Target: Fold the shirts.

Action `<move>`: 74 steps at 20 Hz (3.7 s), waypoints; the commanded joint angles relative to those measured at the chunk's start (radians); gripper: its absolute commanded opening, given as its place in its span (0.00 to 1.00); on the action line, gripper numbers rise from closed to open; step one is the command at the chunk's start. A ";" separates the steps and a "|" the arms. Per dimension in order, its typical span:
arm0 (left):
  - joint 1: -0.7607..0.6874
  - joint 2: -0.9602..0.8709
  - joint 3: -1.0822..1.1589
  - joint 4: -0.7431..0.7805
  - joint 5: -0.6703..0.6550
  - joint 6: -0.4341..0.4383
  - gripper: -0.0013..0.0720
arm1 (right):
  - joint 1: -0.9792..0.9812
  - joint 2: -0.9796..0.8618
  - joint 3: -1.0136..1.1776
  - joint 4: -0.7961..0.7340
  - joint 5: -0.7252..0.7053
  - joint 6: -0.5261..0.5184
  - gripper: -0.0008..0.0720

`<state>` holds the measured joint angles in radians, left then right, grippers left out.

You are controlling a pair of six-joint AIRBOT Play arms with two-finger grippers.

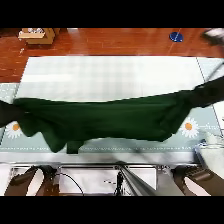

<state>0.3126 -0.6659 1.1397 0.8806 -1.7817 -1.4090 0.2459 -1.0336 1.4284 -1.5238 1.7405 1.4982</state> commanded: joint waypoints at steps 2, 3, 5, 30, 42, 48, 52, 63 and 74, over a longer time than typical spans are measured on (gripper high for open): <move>-0.002 -0.115 -0.304 -0.001 0.229 0.116 0.06 | 0.000 -0.208 -0.079 -0.020 -0.251 -0.034 0.05; -0.008 -0.158 -0.315 -0.004 0.294 0.148 0.06 | 0.000 -0.247 -0.079 -0.020 -0.313 -0.036 0.05; -0.035 -0.247 -0.311 -0.029 0.449 0.202 0.06 | 0.000 -0.311 -0.079 -0.021 -0.442 -0.035 0.05; 0.040 -0.632 0.024 0.105 0.277 0.149 0.50 | -0.333 -0.339 0.036 0.064 -0.475 -0.056 0.68; -0.134 -0.466 -0.534 0.068 0.327 0.125 1.00 | -0.676 -0.334 -0.306 0.449 -0.390 -0.252 0.69; -0.366 -0.489 -0.541 0.013 0.526 0.098 1.00 | -0.676 -0.334 -0.306 0.453 -0.377 -0.255 0.69; -0.439 -0.555 -0.541 0.003 0.628 0.080 1.00 | -0.676 -0.334 -0.306 0.468 -0.365 -0.255 0.69; -0.448 -0.609 -0.536 -0.100 0.600 0.113 0.07 | -0.730 -0.334 -0.361 0.401 -0.264 -0.248 0.82; -0.448 -0.606 -0.536 -0.101 0.591 0.133 0.07 | -0.809 -0.335 -0.630 0.431 -0.352 -0.299 0.79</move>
<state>-0.1349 -1.2724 0.6033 0.7803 -1.1862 -1.2827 -0.5594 -1.3682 0.8516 -1.0969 1.4265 1.2072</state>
